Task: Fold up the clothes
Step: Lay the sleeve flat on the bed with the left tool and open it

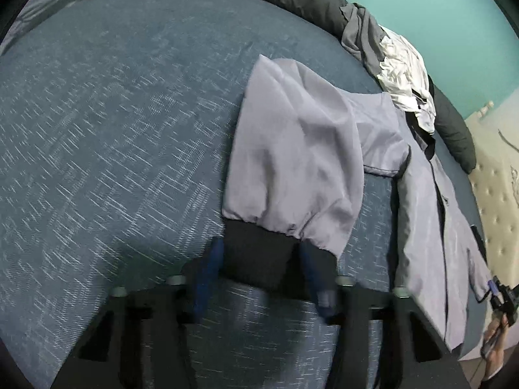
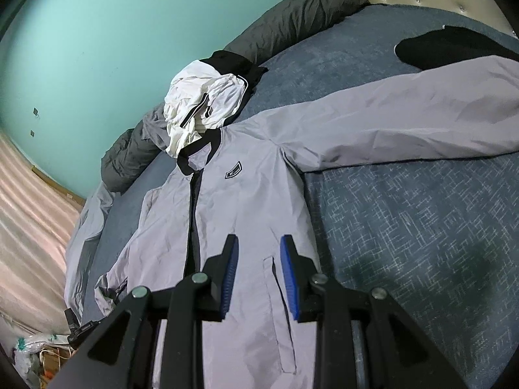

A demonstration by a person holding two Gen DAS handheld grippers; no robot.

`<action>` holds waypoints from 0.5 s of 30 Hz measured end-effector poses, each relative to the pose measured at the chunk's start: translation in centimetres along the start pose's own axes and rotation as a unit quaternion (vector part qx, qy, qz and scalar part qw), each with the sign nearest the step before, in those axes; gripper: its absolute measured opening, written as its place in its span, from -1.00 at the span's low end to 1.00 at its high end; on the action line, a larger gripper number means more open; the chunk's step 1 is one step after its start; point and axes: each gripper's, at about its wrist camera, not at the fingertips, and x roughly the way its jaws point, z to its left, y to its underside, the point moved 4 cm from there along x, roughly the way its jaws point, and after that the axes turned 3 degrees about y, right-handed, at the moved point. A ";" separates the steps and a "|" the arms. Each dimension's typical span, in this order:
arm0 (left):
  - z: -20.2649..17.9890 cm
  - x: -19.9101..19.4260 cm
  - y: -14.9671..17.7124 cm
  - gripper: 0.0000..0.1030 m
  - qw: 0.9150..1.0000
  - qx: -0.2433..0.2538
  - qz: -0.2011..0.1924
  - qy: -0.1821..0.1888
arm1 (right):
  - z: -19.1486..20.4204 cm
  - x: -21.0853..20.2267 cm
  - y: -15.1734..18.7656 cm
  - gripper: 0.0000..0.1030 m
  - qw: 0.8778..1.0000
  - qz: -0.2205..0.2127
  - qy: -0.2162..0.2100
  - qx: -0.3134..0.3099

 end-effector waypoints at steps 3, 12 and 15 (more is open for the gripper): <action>0.4 -1.8 -0.6 -0.84 1.000 0.012 -0.013 -0.014 | -0.1 -0.2 -0.3 -0.49 1.000 -0.002 0.002 0.001; 3.1 -9.0 -5.2 -0.88 0.995 0.036 -0.064 -0.074 | 0.5 0.1 0.2 -0.49 1.000 0.002 -0.004 -0.002; 4.2 -10.7 -7.4 -0.88 0.992 0.031 -0.079 -0.097 | 0.8 0.2 0.4 -0.49 1.000 0.004 -0.005 -0.006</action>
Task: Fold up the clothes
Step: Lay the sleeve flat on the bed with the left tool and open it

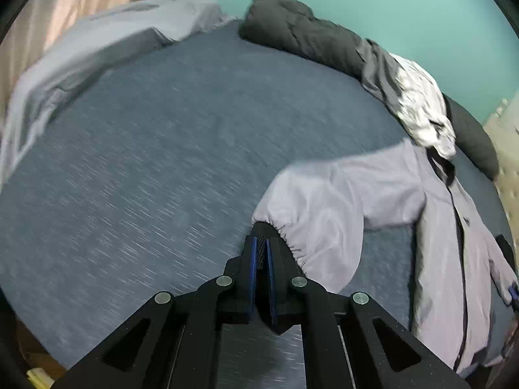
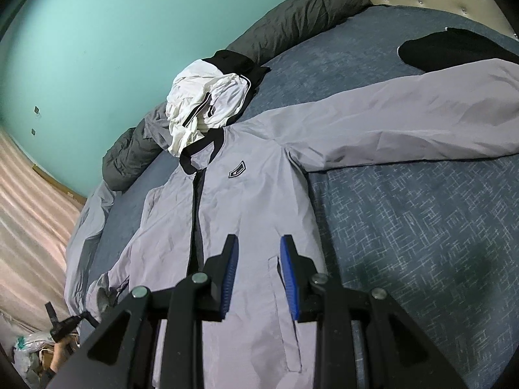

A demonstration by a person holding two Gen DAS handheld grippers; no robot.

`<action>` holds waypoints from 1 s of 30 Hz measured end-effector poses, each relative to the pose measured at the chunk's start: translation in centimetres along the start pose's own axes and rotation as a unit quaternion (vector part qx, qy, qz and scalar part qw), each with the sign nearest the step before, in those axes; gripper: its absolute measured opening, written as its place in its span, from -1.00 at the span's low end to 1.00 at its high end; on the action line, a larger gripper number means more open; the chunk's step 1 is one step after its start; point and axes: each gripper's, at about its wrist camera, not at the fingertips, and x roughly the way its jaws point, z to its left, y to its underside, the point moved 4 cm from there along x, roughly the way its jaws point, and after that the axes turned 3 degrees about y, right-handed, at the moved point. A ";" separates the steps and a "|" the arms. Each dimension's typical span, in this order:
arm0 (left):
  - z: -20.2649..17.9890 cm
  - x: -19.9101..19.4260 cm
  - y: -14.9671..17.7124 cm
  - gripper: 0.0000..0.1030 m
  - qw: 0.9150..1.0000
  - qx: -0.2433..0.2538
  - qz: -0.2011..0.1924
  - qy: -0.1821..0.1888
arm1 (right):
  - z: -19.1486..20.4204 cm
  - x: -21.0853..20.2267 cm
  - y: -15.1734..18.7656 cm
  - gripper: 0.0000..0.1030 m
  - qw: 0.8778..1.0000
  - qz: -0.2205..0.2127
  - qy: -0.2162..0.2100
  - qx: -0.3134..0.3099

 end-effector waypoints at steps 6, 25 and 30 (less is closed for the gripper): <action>4.4 -0.2 -3.0 -0.88 0.998 -0.004 0.005 -0.058 | 0.5 0.0 0.2 -0.49 1.000 0.003 0.000 -0.005; -0.6 7.3 -0.7 -0.10 0.997 0.063 0.030 -0.024 | 2.8 1.4 0.8 -0.49 0.999 0.021 0.011 -0.037; -3.8 11.6 1.4 -0.10 0.993 0.088 0.074 -0.010 | 3.5 1.5 1.2 -0.49 0.999 0.025 0.011 -0.046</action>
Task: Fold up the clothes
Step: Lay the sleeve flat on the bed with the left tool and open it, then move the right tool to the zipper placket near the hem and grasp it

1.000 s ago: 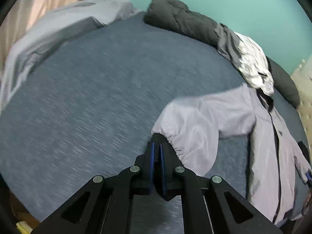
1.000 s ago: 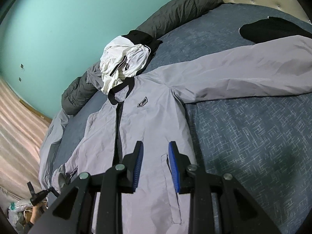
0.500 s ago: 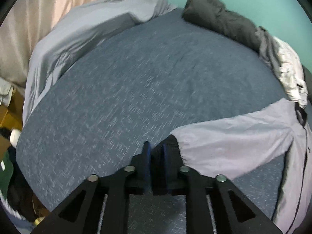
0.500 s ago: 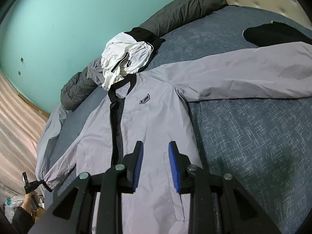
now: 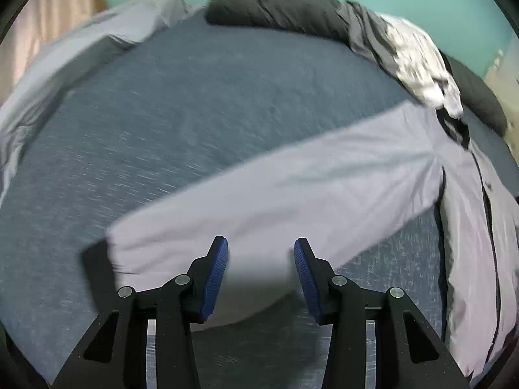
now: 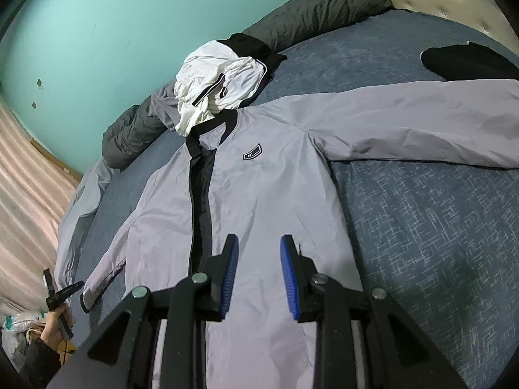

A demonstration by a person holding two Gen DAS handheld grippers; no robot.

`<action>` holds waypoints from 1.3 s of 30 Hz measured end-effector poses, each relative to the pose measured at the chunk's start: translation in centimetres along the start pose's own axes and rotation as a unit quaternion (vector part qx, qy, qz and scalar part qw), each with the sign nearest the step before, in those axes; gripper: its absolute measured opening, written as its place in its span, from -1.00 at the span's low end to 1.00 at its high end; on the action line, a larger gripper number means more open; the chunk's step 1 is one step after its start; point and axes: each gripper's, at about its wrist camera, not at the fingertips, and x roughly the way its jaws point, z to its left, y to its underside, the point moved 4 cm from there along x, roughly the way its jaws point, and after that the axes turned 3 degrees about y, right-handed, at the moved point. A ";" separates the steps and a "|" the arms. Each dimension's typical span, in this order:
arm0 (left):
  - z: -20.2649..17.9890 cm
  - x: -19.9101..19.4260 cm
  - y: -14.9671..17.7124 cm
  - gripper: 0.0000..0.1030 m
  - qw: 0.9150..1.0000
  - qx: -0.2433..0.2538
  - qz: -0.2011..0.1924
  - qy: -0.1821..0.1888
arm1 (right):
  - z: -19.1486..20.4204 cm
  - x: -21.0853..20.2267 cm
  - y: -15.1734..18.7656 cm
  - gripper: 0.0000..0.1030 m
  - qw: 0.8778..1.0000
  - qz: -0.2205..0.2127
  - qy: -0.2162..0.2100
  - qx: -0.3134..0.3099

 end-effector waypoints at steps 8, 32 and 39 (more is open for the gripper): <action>-0.3 0.7 1.2 -0.10 1.000 -0.020 -0.008 -0.013 | -0.2 0.1 0.2 -0.49 1.000 0.003 -0.003 0.001; -9.8 5.9 0.0 0.09 0.998 0.045 0.033 0.036 | -1.3 1.9 1.7 -0.49 0.999 0.024 -0.015 0.015; -11.8 2.6 0.5 0.13 0.997 0.031 0.012 0.073 | 0.2 2.0 2.4 -0.49 0.999 0.037 -0.028 0.000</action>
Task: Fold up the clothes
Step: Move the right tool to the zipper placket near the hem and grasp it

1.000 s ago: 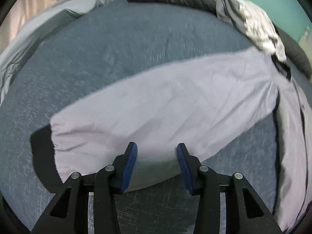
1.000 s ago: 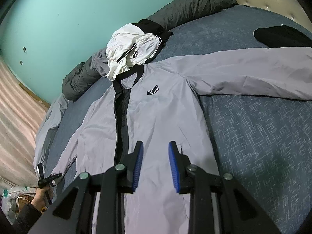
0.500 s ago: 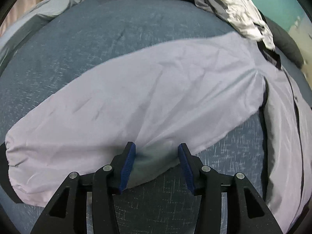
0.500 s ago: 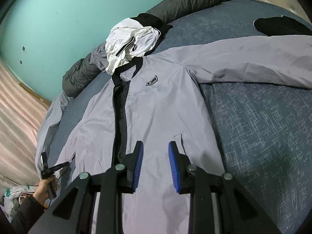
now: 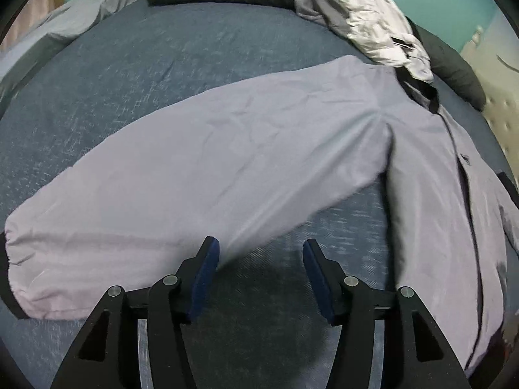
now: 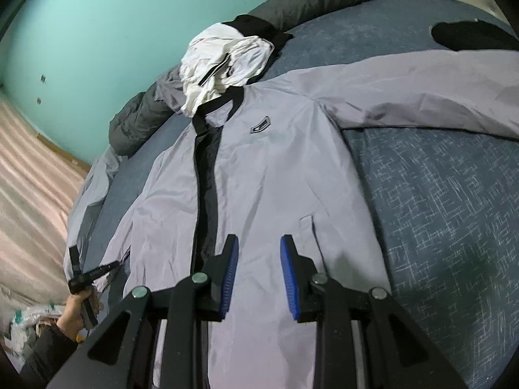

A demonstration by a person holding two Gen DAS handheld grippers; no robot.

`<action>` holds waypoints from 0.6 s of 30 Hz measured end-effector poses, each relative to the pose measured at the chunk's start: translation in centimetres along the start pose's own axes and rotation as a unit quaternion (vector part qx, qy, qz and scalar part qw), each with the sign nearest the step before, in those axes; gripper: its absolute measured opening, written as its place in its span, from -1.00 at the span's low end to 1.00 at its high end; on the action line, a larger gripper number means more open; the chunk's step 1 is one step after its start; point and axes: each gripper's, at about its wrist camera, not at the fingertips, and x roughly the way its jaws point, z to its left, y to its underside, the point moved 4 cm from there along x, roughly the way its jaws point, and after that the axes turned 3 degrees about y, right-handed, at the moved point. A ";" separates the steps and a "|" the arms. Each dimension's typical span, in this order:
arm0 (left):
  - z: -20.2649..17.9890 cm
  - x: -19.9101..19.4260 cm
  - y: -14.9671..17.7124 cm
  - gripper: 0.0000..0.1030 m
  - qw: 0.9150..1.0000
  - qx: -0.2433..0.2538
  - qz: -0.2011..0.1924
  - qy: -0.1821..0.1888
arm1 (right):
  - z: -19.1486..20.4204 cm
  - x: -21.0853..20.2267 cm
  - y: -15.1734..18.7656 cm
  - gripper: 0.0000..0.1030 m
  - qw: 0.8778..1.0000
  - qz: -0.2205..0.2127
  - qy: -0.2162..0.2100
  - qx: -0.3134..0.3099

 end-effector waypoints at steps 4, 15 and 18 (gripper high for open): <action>-1.4 -2.1 1.0 0.17 1.000 -0.004 -0.002 0.024 | 1.5 0.8 0.7 -0.49 1.000 0.022 -0.012 -0.005; -7.8 -4.4 5.6 0.20 0.997 0.031 0.025 0.069 | 10.7 8.5 7.3 -0.08 0.979 0.169 -0.065 -0.092; -8.2 -5.0 6.4 0.20 0.996 0.040 0.029 0.070 | 11.8 10.0 9.1 -0.08 0.973 0.196 -0.069 -0.102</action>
